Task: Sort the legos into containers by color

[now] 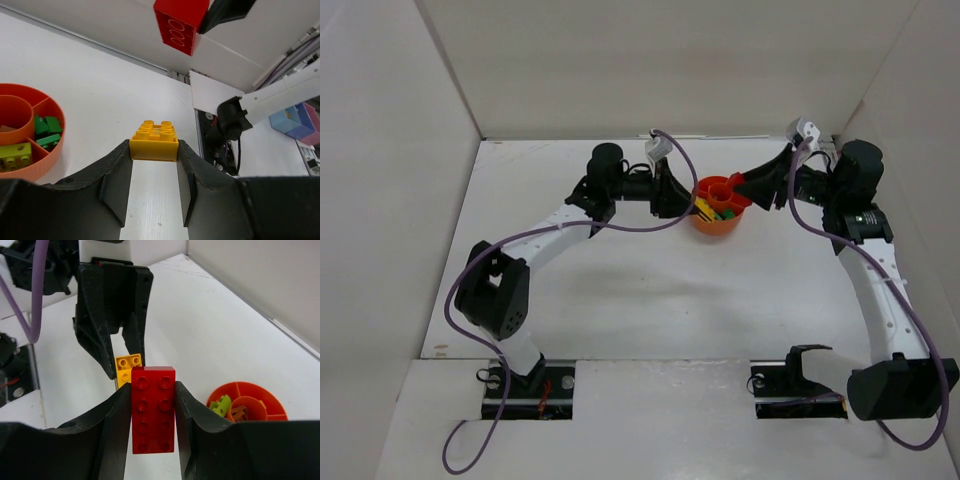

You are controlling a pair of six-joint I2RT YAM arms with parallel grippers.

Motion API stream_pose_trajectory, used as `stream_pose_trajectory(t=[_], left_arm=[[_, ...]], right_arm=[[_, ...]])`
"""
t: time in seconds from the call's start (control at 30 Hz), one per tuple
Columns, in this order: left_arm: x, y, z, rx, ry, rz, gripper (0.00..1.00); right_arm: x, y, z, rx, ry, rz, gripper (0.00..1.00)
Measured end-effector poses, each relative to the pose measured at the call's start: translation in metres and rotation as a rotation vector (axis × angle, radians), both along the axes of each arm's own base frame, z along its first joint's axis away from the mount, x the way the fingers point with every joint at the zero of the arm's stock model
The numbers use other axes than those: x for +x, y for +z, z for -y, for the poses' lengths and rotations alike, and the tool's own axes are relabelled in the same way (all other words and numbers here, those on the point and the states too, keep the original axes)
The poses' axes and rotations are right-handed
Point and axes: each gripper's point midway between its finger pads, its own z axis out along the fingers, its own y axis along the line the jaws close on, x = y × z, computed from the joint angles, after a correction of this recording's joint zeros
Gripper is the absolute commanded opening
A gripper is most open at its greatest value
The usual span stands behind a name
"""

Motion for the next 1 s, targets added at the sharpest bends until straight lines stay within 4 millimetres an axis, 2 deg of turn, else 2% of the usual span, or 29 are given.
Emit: stream_pose_trajectory(t=[0.07,0.13,0.17,0.3,0.4,0.57,0.73,0.83,1.0], left_arm=[[0.011,0.001,-0.001,0.002,0.041,-0.016,0.00],[0.031,0.002,-0.002,0.018,0.109,-0.031,0.00],[0.045,-0.001,-0.002,0.036,0.162,-0.036,0.00],[0.112,0.013,0.010,0.088,0.367,0.011,0.00],[0.148,0.015,0.020,0.135,0.464,0.033,0.00],[0.198,-0.007,0.029,0.229,0.602,0.019,0.00],[0.218,-0.056,0.025,0.338,0.671,-0.051,0.00],[0.226,-0.078,0.025,0.373,0.702,-0.087,0.00],[0.236,-0.104,0.030,0.384,0.722,-0.151,0.00]], right_arm=[[0.006,0.001,0.005,-0.006,-0.052,0.003,0.00],[0.009,0.003,0.015,-0.014,-0.126,0.006,0.00],[0.012,0.005,0.022,-0.019,-0.174,0.010,0.00],[0.019,0.011,0.051,-0.043,-0.367,0.030,0.00],[0.023,0.010,0.068,-0.069,-0.479,0.029,0.00],[0.031,-0.002,0.092,-0.120,-0.624,0.000,0.00],[0.035,-0.013,0.109,-0.166,-0.710,-0.026,0.00],[0.034,-0.018,0.115,-0.189,-0.739,-0.042,0.00],[0.034,-0.025,0.121,-0.213,-0.769,-0.057,0.00]])
